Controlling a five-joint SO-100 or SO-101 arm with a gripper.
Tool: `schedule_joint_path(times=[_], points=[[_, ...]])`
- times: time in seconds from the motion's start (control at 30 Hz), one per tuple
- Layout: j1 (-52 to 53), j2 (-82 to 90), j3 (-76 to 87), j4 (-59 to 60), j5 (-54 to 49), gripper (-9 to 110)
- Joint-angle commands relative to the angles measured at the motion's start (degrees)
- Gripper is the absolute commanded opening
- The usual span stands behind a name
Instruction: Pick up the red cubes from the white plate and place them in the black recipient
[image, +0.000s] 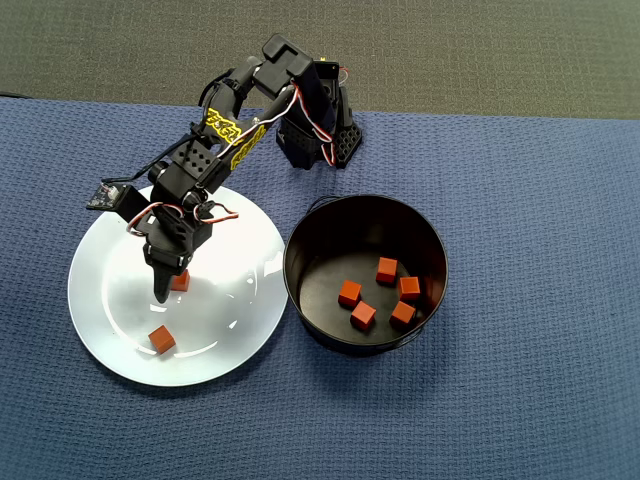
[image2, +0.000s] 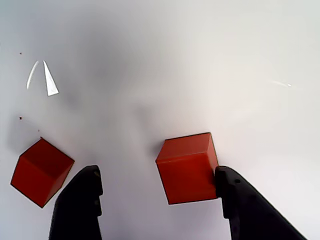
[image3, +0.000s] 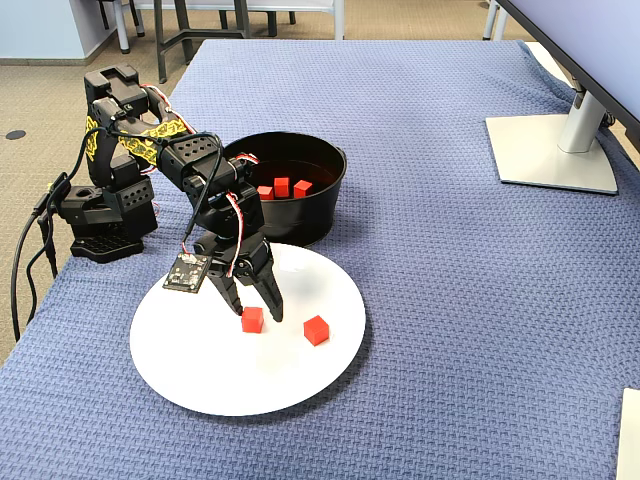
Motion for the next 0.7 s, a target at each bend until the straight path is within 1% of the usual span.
schedule_joint_path(times=[0.0, 0.17, 0.47, 0.67], points=[[-1.58, 0.26, -4.31, 3.34, -1.76, 21], [-1.58, -2.55, -8.00, 7.65, -2.64, 20], [-0.35, -7.12, -12.22, 7.12, -4.75, 18], [-0.44, -9.14, -14.24, 8.17, -10.99, 18]])
